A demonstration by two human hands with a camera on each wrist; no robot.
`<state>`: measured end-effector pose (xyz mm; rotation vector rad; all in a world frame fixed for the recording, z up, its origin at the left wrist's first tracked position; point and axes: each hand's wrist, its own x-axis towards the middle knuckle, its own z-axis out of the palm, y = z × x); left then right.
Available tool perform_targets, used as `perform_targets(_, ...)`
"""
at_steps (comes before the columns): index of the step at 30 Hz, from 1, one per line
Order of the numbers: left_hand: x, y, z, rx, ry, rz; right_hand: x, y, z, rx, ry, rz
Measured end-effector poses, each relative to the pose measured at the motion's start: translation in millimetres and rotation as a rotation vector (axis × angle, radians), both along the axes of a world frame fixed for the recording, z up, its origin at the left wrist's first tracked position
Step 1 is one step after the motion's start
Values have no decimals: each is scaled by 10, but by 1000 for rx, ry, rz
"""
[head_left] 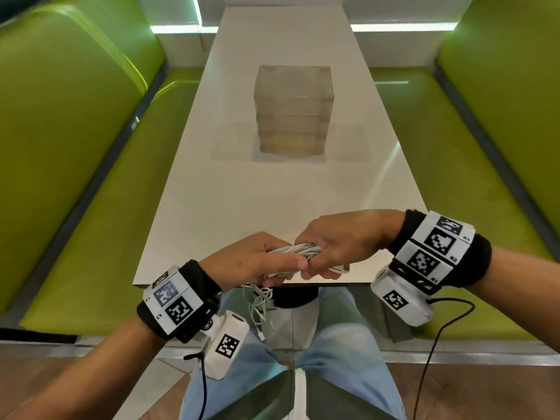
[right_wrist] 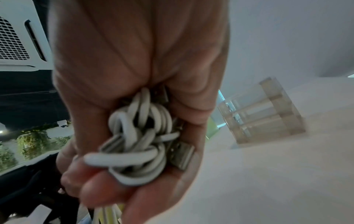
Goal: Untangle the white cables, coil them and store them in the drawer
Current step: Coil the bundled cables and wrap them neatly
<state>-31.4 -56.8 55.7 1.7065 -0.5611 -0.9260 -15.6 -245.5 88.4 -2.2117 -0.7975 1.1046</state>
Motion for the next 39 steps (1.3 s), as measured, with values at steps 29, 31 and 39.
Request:
perform_targets(29,-13,-155,-179,-582,140,660,244,-406,529,330,-307,-539)
perform_targets(31,-3,-196,-151,-619,170,688,199,-277,359,374,-275,-603)
perform_targets(39,-60,-311,-173,-546,187,838,33,266,-160,382,-380,-618)
